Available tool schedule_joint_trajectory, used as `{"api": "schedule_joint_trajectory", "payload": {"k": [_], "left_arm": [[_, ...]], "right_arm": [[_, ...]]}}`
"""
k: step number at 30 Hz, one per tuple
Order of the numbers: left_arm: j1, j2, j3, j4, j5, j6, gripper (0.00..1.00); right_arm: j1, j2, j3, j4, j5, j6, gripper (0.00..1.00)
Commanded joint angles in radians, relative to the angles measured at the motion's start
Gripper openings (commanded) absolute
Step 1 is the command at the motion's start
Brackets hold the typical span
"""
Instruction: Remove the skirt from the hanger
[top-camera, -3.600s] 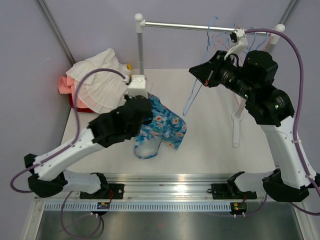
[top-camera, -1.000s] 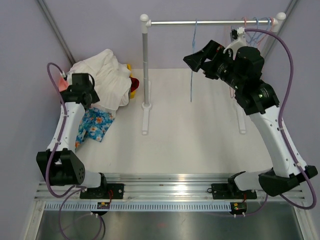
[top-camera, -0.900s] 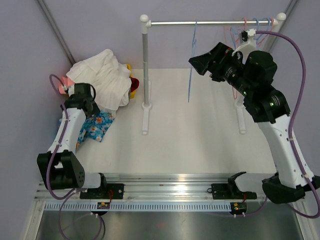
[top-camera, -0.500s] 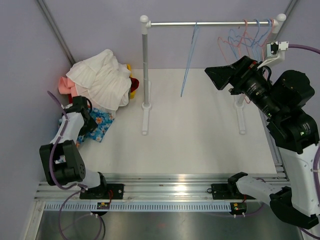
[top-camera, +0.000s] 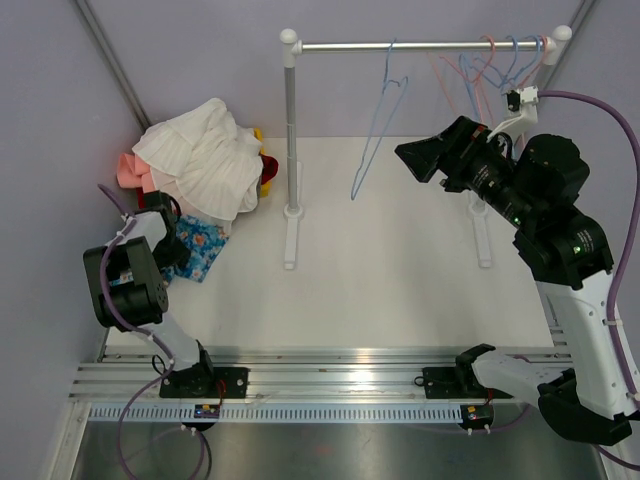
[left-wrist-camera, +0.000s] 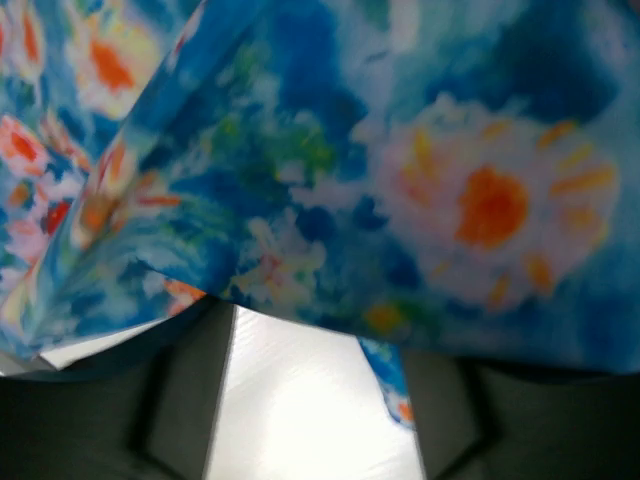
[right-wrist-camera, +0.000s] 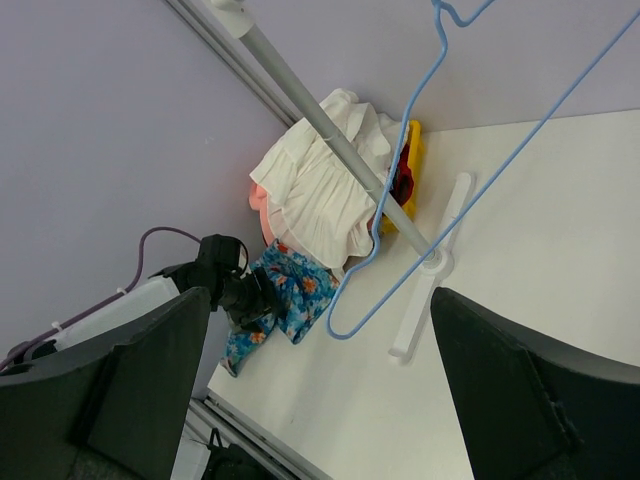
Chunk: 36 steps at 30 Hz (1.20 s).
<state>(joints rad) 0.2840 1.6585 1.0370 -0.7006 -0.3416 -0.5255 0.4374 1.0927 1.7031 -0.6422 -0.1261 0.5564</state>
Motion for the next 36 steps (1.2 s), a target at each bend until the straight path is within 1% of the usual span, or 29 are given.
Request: {"api": "schedule_joint_trajectory", "payload": {"k": [1,2,3,4,6,7,10,13,14,15,16,17,18,19,21,22,23,24,25,27,28,29,30,31,33,34,35,36], "left_arm": [[0.003,0.088,0.077,0.053,0.016,-0.007,0.5],[0.001,0.107,0.098,0.053,0.018,-0.005,0.42],[0.001,0.121,0.106,0.052,0.012,-0.007,0.29],[0.003,0.145,0.115,0.052,0.007,-0.008,0.19],[0.003,0.161,0.135,0.052,0.003,-0.011,0.1],[0.003,0.178,0.141,0.049,-0.005,-0.011,0.0],[0.0,0.172,0.144,0.041,-0.004,-0.016,0.0],[-0.032,0.058,0.127,0.033,-0.043,-0.01,0.0],[-0.076,0.009,0.129,0.021,-0.103,0.001,0.0],[-0.104,-0.085,0.13,-0.017,-0.135,0.005,0.0],[-0.162,-0.147,0.15,-0.042,-0.186,0.008,0.0],[-0.192,-0.199,0.165,-0.069,-0.207,0.015,0.0],[-0.216,-0.297,0.194,-0.139,-0.229,0.009,0.0],[-0.262,-0.34,0.255,-0.166,-0.25,0.009,0.0],[-0.278,-0.416,0.352,-0.229,-0.276,0.022,0.0],[-0.304,-0.419,0.406,-0.24,-0.267,0.038,0.0],[-0.304,-0.414,0.54,-0.243,-0.252,0.08,0.0],[-0.304,-0.404,0.601,-0.234,-0.232,0.103,0.0],[-0.312,-0.355,0.679,-0.225,-0.2,0.126,0.0],[-0.322,-0.275,0.939,-0.236,-0.186,0.192,0.0],[-0.33,-0.14,1.06,-0.278,-0.201,0.205,0.0],[-0.332,-0.07,1.353,-0.372,-0.203,0.222,0.0],[-0.332,0.007,1.47,-0.401,-0.192,0.237,0.0],[-0.339,0.027,1.46,-0.354,-0.186,0.251,0.0],[-0.339,0.01,1.381,-0.152,-0.157,0.269,0.0],[-0.339,0.026,1.394,-0.111,-0.152,0.271,0.0],[-0.339,0.082,1.423,-0.059,-0.152,0.254,0.0],[-0.339,0.113,1.477,-0.028,-0.155,0.245,0.0]], "right_arm": [[-0.003,-0.016,0.0,0.029,-0.017,-0.009,0.99],[-0.005,-0.016,0.0,0.023,-0.017,-0.015,1.0],[-0.005,-0.016,-0.002,0.022,-0.018,-0.013,0.99],[-0.005,-0.017,-0.003,0.019,-0.017,-0.015,0.99],[-0.005,-0.02,-0.011,0.021,-0.017,-0.018,1.0],[-0.005,-0.024,-0.014,0.019,-0.015,-0.016,0.99],[-0.005,-0.03,-0.023,0.019,-0.012,-0.019,0.99],[-0.003,-0.036,-0.031,0.022,-0.013,-0.019,1.0],[-0.003,-0.039,-0.036,0.024,-0.014,-0.019,0.99],[-0.005,-0.04,-0.037,0.026,-0.012,-0.018,0.99],[-0.003,-0.045,-0.039,0.024,-0.01,-0.018,1.0],[-0.005,-0.045,-0.039,0.027,-0.009,-0.018,0.99],[-0.003,-0.045,-0.04,0.027,-0.004,-0.016,0.99],[-0.005,-0.047,-0.04,0.029,-0.004,-0.019,0.99],[-0.003,-0.047,-0.04,0.03,-0.001,-0.019,0.99],[-0.005,-0.05,-0.043,0.035,-0.001,-0.021,0.99],[-0.005,-0.051,-0.052,0.042,0.0,-0.02,0.99],[-0.005,-0.054,-0.059,0.05,0.002,-0.018,0.99],[-0.003,-0.057,-0.066,0.062,0.0,-0.016,0.99],[-0.003,-0.06,-0.089,0.073,0.005,-0.016,0.99],[-0.005,-0.06,-0.094,0.075,0.008,-0.016,1.0],[-0.005,-0.06,-0.102,0.078,0.013,-0.018,1.0],[-0.003,-0.06,-0.103,0.078,0.016,-0.023,0.99],[-0.003,-0.062,-0.106,0.076,0.02,-0.033,0.99],[-0.005,-0.066,-0.112,0.073,0.04,-0.046,0.99],[-0.003,-0.067,-0.114,0.072,0.045,-0.056,0.99],[-0.005,-0.062,-0.114,0.07,0.048,-0.061,0.99],[-0.005,-0.06,-0.114,0.067,0.046,-0.065,0.99]]}}
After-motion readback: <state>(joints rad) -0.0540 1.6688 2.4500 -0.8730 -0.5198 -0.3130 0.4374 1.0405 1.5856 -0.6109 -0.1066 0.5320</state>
